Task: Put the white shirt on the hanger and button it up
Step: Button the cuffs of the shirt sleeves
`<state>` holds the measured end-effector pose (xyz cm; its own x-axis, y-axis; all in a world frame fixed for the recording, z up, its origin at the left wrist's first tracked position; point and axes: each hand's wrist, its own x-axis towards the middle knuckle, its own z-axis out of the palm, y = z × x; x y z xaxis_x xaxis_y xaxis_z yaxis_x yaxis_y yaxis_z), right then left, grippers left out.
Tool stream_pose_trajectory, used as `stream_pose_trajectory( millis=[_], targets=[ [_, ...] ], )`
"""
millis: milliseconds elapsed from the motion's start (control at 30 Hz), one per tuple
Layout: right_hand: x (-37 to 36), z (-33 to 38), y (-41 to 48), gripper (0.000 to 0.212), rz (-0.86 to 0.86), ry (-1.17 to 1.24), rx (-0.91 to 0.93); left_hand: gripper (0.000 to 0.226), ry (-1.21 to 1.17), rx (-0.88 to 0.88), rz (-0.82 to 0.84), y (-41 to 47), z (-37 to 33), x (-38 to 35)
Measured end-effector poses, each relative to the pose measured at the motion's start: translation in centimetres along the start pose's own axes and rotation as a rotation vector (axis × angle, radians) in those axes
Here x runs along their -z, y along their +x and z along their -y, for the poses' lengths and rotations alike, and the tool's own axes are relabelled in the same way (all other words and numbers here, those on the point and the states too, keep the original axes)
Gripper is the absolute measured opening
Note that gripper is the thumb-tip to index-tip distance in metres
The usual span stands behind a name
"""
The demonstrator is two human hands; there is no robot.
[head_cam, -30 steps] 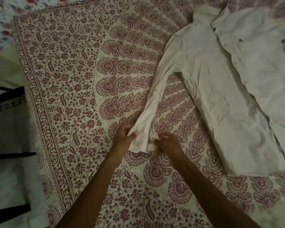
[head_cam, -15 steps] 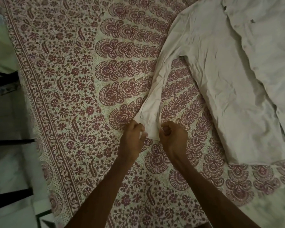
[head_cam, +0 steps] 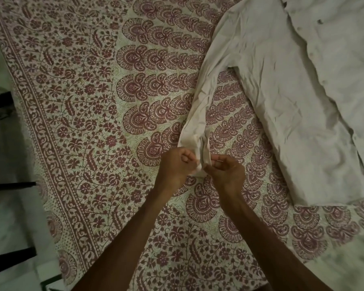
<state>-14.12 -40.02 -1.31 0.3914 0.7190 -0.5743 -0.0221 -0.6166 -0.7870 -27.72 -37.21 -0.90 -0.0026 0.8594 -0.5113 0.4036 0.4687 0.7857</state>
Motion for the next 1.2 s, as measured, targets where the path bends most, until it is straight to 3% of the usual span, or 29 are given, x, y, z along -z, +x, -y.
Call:
stream_pose_trajectory(
  millis=[167,433,667,800,1033,1200],
  targets=[
    [0.5,0.3,-0.6,0.023,-0.054,0.040,0.076,0.009,-0.006,-0.003,0.056,0.2,-1.4,-0.9],
    [2.0,1.4,-0.3,0.016,-0.138,-0.240,0.276,0.004,0.095,-0.057,0.111,1.0,-1.9,-2.6],
    [2.9,2.0,0.8,0.020,-0.036,-0.241,0.132,0.005,-0.084,0.004,0.178,1.8,-0.9,-3.3],
    [4.0,2.2,1.5,0.020,0.072,-0.145,0.013,0.003,0.002,-0.146,0.178,1.3,-0.9,-3.3],
    [4.3,3.4,2.6,0.014,0.119,-0.372,0.048,0.003,0.181,-0.430,0.057,0.1,-0.6,-4.5],
    [4.6,3.6,3.2,0.010,0.192,-0.246,-0.028,0.007,0.179,-0.441,0.069,0.9,-0.7,-4.4]
  ],
)
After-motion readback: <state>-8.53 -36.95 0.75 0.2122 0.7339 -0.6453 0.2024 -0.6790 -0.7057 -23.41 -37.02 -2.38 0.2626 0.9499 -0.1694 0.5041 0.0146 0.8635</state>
